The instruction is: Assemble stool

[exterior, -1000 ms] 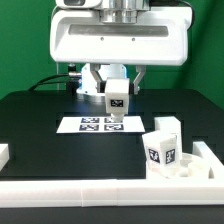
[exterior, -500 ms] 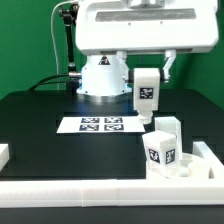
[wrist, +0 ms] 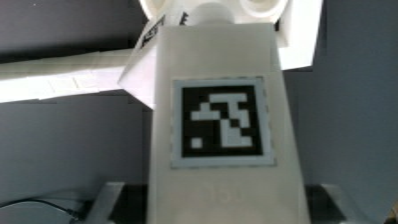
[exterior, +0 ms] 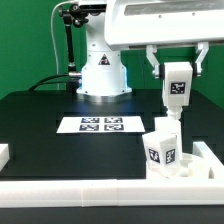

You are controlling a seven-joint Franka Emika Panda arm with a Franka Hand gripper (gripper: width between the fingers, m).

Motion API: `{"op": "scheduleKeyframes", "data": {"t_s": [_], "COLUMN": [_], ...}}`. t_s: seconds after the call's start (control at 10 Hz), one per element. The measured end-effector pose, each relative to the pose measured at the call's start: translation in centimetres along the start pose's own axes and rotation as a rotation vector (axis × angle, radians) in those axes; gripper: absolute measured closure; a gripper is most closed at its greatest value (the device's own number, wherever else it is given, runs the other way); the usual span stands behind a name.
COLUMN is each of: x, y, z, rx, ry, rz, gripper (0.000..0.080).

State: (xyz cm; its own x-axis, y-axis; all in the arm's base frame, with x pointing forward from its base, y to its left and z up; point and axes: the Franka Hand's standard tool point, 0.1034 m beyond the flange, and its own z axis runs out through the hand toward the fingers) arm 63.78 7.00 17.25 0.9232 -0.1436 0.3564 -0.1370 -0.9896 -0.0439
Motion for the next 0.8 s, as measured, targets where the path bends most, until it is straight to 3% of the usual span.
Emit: {"op": "scheduleKeyframes", "data": {"t_s": [0.2, 0.4, 0.6, 0.8], "x": [-0.1, 0.0, 0.4, 0.5], "y": [-0.5, -2.4, -2.8, -2.8], "z": [0.2, 1.4, 3.3, 3.4], "rx": [0.0, 0.001, -0.004, 0.0], "ry": [-0.001, -0.001, 0.015, 0.051], "rz": [-0.011, -0.053, -0.071, -0.089], "gripper": [0.0459, 0.0459, 0.0459, 0.0459]}}
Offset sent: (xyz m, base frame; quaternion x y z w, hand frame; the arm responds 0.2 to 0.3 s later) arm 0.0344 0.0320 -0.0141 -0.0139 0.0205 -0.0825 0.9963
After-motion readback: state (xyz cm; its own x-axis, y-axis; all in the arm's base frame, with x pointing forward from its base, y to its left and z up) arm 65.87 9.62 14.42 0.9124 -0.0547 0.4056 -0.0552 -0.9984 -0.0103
